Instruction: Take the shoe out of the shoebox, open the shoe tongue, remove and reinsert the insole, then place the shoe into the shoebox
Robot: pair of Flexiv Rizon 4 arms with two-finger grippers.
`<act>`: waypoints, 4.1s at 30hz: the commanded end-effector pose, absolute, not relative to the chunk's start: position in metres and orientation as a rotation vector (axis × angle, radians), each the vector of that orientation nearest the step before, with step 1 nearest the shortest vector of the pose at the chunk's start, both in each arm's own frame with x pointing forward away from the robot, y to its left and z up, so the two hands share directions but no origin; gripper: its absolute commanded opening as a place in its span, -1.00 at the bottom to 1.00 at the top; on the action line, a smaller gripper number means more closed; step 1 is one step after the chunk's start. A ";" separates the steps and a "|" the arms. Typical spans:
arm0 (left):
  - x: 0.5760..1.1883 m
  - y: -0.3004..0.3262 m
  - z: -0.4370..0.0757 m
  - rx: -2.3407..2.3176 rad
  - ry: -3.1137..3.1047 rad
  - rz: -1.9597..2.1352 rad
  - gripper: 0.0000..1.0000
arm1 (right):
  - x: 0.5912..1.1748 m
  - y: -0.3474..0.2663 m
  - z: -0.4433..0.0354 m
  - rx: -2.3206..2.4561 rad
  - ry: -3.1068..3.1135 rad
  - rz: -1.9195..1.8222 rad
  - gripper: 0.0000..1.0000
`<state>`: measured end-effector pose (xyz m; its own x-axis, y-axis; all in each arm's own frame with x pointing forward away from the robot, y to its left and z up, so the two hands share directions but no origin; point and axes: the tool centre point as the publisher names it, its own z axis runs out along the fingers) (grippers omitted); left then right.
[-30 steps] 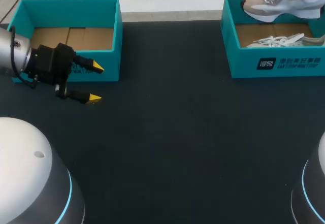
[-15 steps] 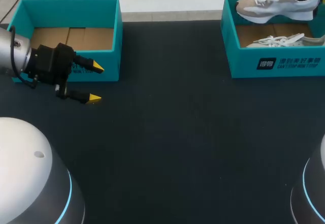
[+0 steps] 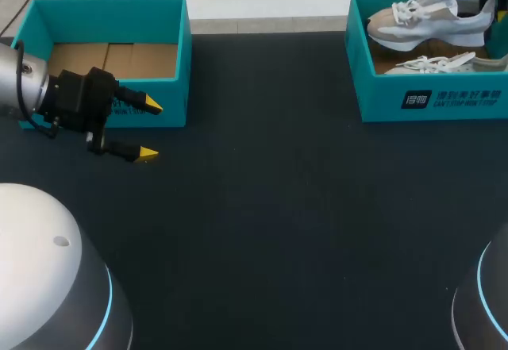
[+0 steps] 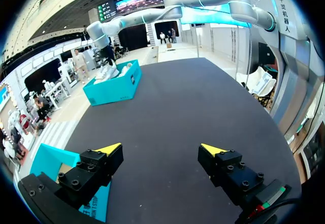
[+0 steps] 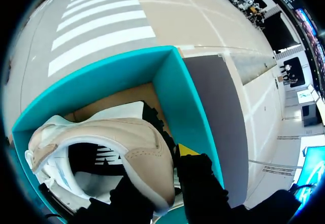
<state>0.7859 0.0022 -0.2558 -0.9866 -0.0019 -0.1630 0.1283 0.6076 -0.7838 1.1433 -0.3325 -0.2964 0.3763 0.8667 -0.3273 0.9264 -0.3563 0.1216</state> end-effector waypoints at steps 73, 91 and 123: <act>0.785 0.002 -0.256 0.105 2.683 -1.322 1.00 | 1.072 -0.316 -0.263 2.241 1.956 -0.088 1.00; 0.801 0.004 -0.226 -0.467 2.759 -1.259 1.00 | 1.045 -0.317 -0.256 2.136 2.031 -0.140 1.00; 0.843 0.080 -0.185 -2.003 2.212 -0.704 1.00 | 0.936 -0.306 -0.258 2.172 2.195 -0.022 1.00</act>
